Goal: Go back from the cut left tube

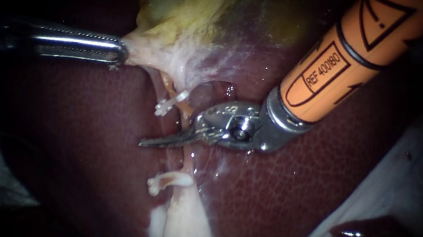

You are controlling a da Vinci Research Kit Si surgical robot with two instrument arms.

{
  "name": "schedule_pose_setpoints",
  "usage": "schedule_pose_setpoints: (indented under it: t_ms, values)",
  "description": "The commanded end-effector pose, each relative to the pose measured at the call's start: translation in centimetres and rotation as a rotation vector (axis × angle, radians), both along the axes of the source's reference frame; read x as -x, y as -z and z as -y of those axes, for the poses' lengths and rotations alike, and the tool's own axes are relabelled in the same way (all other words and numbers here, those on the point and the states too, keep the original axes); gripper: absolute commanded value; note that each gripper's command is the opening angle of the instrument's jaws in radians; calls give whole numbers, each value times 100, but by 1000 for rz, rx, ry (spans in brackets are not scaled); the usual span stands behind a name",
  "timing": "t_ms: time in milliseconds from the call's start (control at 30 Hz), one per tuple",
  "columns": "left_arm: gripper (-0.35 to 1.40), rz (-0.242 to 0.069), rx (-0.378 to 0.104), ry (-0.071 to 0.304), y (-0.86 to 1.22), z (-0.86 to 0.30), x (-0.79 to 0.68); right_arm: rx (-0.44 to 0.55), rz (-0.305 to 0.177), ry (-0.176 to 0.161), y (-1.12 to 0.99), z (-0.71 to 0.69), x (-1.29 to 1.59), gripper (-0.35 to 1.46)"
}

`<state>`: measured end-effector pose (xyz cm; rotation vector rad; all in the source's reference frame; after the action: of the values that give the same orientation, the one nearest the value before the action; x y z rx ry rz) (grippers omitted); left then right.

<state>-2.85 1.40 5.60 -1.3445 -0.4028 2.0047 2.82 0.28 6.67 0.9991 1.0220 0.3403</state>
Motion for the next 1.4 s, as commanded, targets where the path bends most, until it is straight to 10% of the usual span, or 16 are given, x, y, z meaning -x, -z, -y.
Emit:
schedule_pose_setpoints:
  t_ms: [33, 133, 233, 467, 833, 1067, 1400]
  values:
    - [-35, 0, 0, 0, 0, 0, 0, 1, -10, -5, -2, 2, 0, 5]
    - [-35, 0, 0, -1, -1, 0, -1, -29, -35, -31, -6, 8, -4, 89]
    - [-35, 1, 0, -1, -1, -1, -1, -72, -44, -56, -7, 13, -7, 119]
    - [-35, 1, 0, -1, -1, -1, -1, -81, -42, -72, 3, 17, -7, 134]
    - [-35, 2, 0, -2, -5, -3, -4, 9, 8, -230, 52, 8, 73, 145]
    - [-35, 2, 0, -3, -6, -4, -4, 238, 34, -323, 82, -12, 141, 145]
    - [-35, 2, 0, -3, -7, -4, -3, 582, 254, -200, 96, -19, 188, 145]
